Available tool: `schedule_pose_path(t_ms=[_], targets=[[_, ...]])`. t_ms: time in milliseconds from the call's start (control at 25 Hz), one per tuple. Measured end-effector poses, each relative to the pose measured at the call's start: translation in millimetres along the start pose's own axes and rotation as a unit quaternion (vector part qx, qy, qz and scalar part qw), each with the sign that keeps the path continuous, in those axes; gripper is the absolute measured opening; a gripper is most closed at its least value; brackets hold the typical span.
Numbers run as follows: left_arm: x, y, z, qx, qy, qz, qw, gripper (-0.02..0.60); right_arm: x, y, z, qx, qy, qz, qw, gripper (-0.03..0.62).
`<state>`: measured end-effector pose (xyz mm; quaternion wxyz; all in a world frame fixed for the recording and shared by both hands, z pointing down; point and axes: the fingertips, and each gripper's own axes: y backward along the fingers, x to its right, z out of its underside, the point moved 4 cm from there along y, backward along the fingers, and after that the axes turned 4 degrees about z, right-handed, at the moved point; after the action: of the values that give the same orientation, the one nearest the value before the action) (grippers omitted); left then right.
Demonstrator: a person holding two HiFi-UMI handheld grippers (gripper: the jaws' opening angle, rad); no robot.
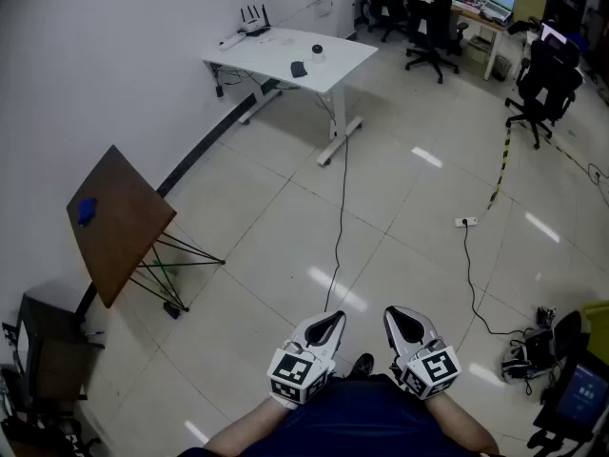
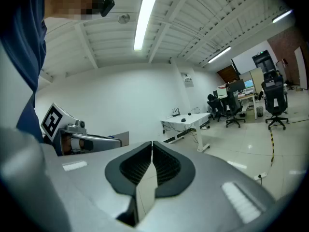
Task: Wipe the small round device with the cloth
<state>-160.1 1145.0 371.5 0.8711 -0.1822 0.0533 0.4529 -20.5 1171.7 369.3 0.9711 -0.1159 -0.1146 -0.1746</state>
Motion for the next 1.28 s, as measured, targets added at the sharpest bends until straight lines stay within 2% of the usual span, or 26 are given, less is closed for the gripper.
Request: schedule_pose_path(t_ms=[240, 600, 840, 1280], targets=[[8.8, -12.0, -1.6, 0.005, 0.007, -0.016, 0.9998, 0.003, 19.8, 0.1, 0.0, -0.005, 0.000, -0.008, 1.000, 0.017], [-16.6, -19.3, -4.1, 0.004, 0.016, -0.037, 0.9992, 0.003, 25.0, -29.8, -3.2, -0.018, -0.003, -0.027, 0.999, 0.017], [-53.3, -50.6, -17.0, 0.009, 0.027, -0.028, 0.9992, 0.003, 47.0, -68.7, -13.1, -0.025, 0.005, -0.012, 1.000, 0.017], [-143.8, -100.1, -70.0, 0.029, 0.052, 0.004, 0.9982, 0.003, 64.2, -168.7, -51.7, -0.034, 0.031, 0.011, 0.999, 0.017]])
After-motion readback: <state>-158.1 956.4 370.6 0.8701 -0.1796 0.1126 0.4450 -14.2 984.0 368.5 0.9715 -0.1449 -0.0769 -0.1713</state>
